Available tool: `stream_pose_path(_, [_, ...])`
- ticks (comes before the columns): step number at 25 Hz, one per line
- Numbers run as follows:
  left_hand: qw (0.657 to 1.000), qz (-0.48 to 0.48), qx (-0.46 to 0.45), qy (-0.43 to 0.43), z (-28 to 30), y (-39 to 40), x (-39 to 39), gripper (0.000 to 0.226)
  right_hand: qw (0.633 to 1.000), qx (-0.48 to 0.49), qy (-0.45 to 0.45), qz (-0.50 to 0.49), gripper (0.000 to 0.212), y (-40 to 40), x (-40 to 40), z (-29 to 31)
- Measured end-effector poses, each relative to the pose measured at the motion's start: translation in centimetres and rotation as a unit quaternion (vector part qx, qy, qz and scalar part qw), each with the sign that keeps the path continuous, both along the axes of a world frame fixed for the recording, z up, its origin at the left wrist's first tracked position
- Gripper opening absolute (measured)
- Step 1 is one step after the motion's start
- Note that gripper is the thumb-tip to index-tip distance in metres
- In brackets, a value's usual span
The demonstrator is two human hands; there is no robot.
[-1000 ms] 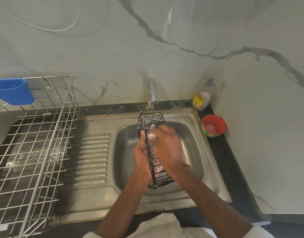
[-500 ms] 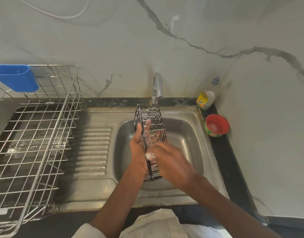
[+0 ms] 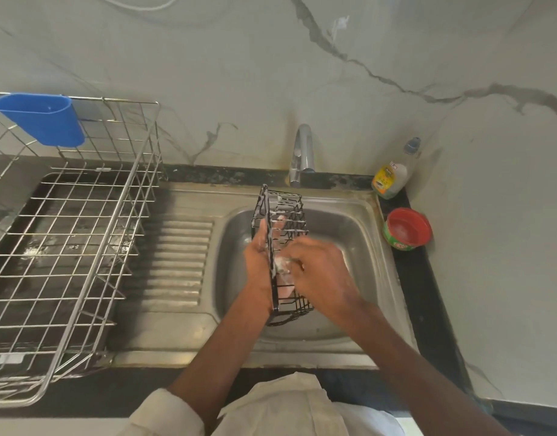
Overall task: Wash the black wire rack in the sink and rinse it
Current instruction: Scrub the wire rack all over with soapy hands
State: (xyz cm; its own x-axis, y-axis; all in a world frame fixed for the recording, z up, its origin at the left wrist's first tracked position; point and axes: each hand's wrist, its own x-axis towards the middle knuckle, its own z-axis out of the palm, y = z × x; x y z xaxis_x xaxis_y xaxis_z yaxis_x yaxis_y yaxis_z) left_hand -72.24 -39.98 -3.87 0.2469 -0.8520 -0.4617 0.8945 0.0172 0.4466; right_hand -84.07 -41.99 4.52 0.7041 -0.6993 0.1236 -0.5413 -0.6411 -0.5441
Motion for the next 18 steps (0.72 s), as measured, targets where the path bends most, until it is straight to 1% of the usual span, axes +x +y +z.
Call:
stream_pose_path(1, [1.000,0.005,0.000,0.002,0.2,-0.2,0.1,0.049,0.997,0.041,-0.048,-0.047,0.028,-0.2,0.1,0.3])
stream_pose_path(2, [1.000,0.007,-0.001,0.012,0.4,-0.5,0.3,0.049,0.986,0.098,-0.100,-0.088,0.027,-0.3,0.3,0.5])
stream_pose_path(3, [1.000,0.011,-0.002,0.016,0.7,-0.5,0.4,0.050,0.973,0.151,-0.137,-0.112,0.026,-0.1,0.4,0.7])
stream_pose_path(4, [1.000,0.012,-0.002,0.016,0.9,-0.4,0.4,0.051,0.964,0.185,-0.153,-0.113,0.026,0.2,0.5,0.7])
stream_pose_path(5, [1.000,0.016,0.003,0.006,1.0,-0.4,0.4,0.052,0.969,0.180,-0.136,-0.097,0.026,0.5,0.6,0.4])
stream_pose_path(8, [0.999,0.002,0.022,-0.029,0.7,-0.3,0.2,0.049,0.991,0.106,-0.072,-0.044,0.024,0.9,1.3,-0.1])
stream_pose_path(10, [0.999,-0.001,0.025,-0.023,0.4,-0.3,0.7,0.046,0.995,0.078,-0.070,-0.002,0.026,1.6,1.0,-0.3])
stream_pose_path(13, [0.999,0.010,0.025,-0.022,0.6,0.1,1.2,0.048,0.993,0.043,-0.060,0.087,0.030,2.7,-0.8,-0.6])
stream_pose_path(14, [0.999,0.013,0.030,-0.026,1.1,0.4,1.2,0.048,0.994,0.038,-0.062,0.078,0.031,2.6,-0.9,-0.8])
stream_pose_path(16, [0.999,0.004,0.031,-0.023,1.7,0.8,0.6,0.054,0.995,0.042,-0.085,-0.022,0.031,1.6,0.0,-0.9])
stream_pose_path(17, [0.999,-0.001,0.035,-0.029,1.4,0.9,0.4,0.060,0.992,0.059,-0.104,-0.050,0.028,1.5,0.3,-0.6])
stream_pose_path(18, [0.999,-0.003,0.034,-0.036,1.3,1.0,0.4,0.061,0.989,0.068,-0.125,-0.037,0.026,1.9,0.4,-0.5])
